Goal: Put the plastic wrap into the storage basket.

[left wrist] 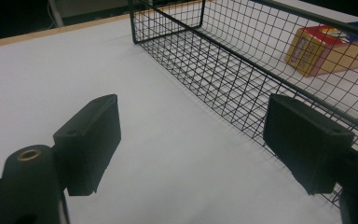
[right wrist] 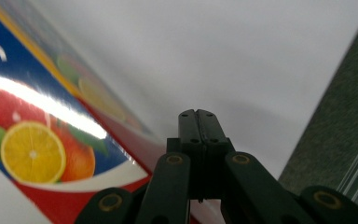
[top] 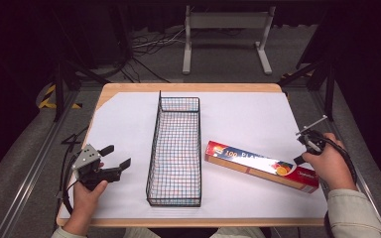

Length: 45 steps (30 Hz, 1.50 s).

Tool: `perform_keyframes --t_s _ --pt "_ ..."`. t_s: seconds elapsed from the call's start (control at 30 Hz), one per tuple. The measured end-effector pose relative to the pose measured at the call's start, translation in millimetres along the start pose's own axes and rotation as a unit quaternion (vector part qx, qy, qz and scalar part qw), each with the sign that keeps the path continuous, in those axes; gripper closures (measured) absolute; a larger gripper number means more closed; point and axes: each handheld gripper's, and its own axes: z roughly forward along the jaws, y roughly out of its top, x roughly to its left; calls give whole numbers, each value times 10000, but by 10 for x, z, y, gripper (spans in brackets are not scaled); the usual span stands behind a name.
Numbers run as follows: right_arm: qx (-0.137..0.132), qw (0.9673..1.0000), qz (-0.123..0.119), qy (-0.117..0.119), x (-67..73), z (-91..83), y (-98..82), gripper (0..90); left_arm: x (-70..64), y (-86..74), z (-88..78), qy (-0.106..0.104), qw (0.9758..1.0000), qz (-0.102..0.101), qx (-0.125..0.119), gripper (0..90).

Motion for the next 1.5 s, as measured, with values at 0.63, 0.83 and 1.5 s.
perform_keyframes --t_s 0.63,0.83,1.5 --pt "-1362 9698 -1846 830 1254 -247 441 900 -3 -2 -12 48 10000 2 -8 197" --pt "-1252 9626 -2181 1005 1525 -132 518 900 -3 -3 -10 38 10000 13 -11 195" --pt "-315 9611 -2706 455 1933 480 685 900 18 -16 -4 15 10000 -34 9 195"
